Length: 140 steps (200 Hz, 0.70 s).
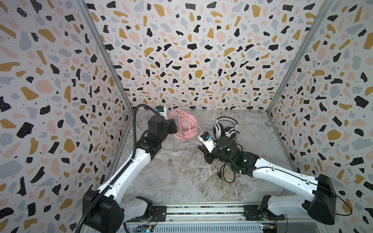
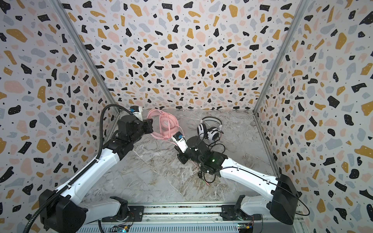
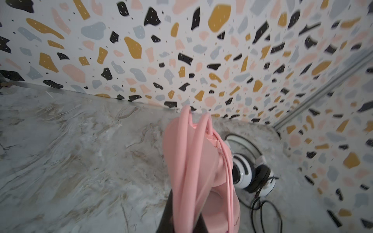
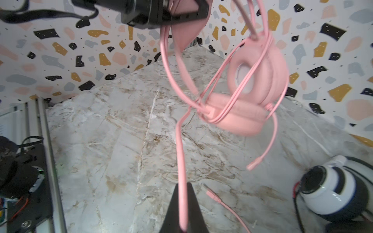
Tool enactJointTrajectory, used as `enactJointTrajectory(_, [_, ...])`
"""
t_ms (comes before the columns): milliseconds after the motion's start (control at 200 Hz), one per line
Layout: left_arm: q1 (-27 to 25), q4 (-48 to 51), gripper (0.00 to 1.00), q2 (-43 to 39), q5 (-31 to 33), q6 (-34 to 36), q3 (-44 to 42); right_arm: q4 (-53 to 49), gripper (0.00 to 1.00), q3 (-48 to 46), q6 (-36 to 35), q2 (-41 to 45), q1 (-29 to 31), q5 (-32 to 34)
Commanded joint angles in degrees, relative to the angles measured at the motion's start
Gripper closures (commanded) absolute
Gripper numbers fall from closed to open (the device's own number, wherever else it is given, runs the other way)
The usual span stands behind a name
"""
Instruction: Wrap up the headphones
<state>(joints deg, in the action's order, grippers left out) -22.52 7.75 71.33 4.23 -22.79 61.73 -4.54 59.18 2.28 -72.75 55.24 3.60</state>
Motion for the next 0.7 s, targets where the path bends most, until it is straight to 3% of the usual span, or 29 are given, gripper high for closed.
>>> enactJointTrajectory(0, [-2.8,3.3,1.00,-0.2,6.6,9.0,5.1,-7.6,0.98,4.3,-4.5,0.6,-1.8,7.5])
enactJointTrajectory(200, [-6.5,10.8,1.00,-0.4,4.3,16.1,7.6,-7.6,0.96,6.6,-8.7,1.0,-5.5,14.0])
enactJointTrajectory(335, [-7.0,15.4,1.00,-0.9,-3.2,20.5,9.6,-4.4,0.93,5.5,-10.1,1.1,-8.6,14.2])
enactJointTrajectory(486, [-7.2,19.9,1.00,-1.5,-8.4,23.2,11.5,3.1,0.84,2.1,-10.1,2.4,-12.3,10.2])
enactJointTrajectory(696, [-7.2,20.0,1.00,-3.2,-12.9,24.5,11.5,10.1,0.82,1.0,-7.9,0.5,-16.5,4.1])
